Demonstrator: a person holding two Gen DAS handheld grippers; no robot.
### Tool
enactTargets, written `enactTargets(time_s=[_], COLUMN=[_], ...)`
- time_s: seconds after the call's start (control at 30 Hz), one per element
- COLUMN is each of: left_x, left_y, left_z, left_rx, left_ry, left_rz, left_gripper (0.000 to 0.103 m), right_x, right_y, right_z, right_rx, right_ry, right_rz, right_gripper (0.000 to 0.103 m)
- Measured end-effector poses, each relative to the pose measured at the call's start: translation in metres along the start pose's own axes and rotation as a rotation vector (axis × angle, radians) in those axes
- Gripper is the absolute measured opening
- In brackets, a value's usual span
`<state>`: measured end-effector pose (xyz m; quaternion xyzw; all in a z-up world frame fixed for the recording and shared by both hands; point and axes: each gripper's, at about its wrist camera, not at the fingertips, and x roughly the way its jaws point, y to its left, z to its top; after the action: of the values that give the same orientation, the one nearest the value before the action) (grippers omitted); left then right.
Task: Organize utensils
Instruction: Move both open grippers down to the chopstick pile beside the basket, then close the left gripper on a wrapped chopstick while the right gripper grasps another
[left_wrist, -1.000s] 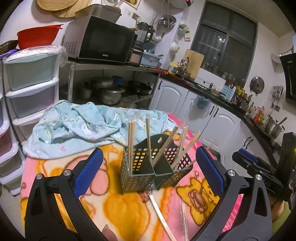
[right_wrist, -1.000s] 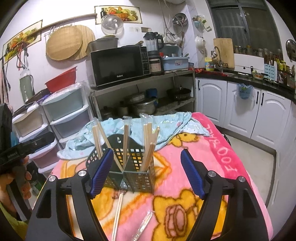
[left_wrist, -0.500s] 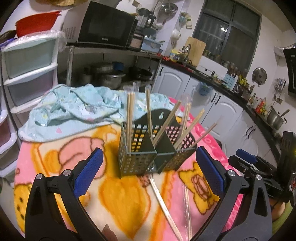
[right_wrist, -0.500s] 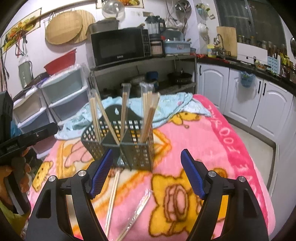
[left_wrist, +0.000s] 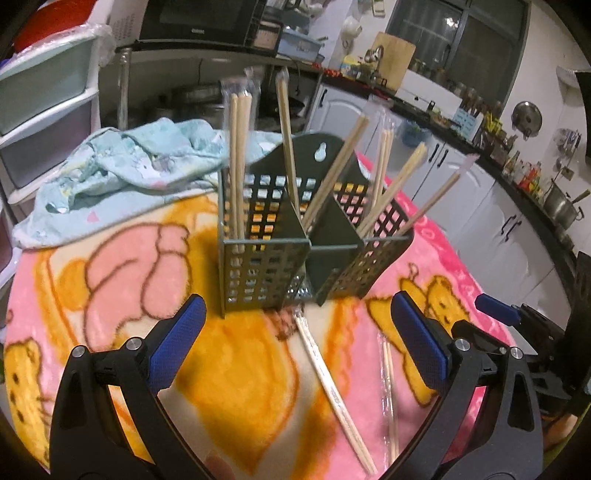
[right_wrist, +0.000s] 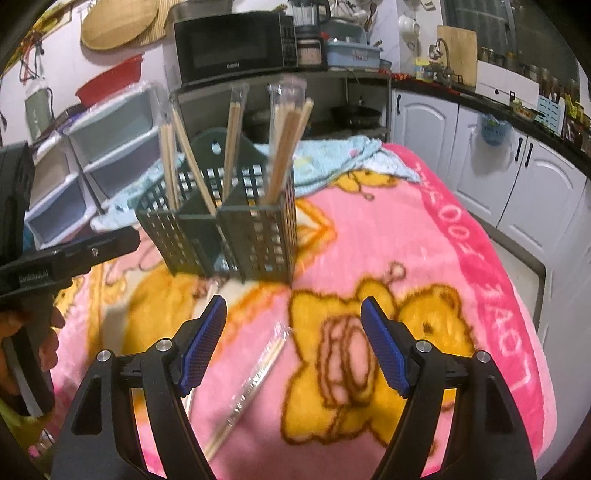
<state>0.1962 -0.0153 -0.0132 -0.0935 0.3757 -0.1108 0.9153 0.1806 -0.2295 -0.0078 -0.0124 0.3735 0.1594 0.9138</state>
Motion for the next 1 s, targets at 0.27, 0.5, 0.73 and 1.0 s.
enactTargets(time_s=[0.27, 0.5, 0.73, 1.0], left_x=[0.034, 0.068, 0.094, 0.108], left_y=[-0.002, 0.006, 0.010, 0.009], left_z=[-0.010, -0.017, -0.019, -0.015], left_rx=[0.003, -0.067, -0.139, -0.127], left_ry=[0.086, 0.181, 0.258, 0.286], left_rz=[-0.023, -0.049, -0.077, -0.038], left_gripper=[0.092, 0.073, 0.048, 0.036], right_x=[0.028, 0.058, 0.085, 0.102], right_y=[-0.003, -0.002, -0.001, 0.003], right_z=[-0.019, -0.033, -0.032, -0.023], right_rx=[0.010, 0.045, 0.101, 0.123], right_ry=[0.084, 0.201, 0.267, 0.283], right_rz=[0.021, 0.095, 0.143, 0.137], right_gripper=[0.072, 0.054, 0.047, 0.019])
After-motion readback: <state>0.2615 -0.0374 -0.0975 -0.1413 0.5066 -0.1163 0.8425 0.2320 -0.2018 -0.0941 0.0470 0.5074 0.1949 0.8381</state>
